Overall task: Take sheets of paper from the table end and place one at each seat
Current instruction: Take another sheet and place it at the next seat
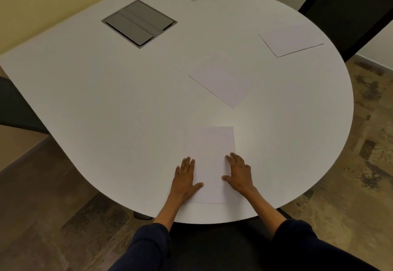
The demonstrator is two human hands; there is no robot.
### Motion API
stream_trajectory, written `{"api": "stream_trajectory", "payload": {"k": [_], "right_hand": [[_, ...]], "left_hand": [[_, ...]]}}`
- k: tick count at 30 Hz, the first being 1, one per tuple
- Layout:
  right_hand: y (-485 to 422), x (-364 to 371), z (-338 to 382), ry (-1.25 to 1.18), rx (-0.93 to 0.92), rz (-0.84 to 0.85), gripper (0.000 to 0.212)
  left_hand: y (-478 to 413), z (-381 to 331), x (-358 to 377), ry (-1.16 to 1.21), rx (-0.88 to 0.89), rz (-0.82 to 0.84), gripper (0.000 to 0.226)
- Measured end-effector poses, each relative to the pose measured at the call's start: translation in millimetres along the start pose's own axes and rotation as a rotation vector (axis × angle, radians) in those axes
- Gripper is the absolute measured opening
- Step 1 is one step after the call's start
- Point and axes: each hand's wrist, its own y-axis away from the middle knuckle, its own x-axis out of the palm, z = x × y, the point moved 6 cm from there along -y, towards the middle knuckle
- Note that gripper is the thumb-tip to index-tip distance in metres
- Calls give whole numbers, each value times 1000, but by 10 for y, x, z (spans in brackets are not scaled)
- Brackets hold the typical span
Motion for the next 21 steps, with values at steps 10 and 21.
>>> {"api": "stream_trajectory", "payload": {"k": [10,21], "right_hand": [[284,-374,44,-195,28,-201,56],[1127,-1329,151,-421,-8,-642,38]], "left_hand": [[211,-286,-436,281,27,-249,65],[607,-950,-1266,275,229,-500,60]]}}
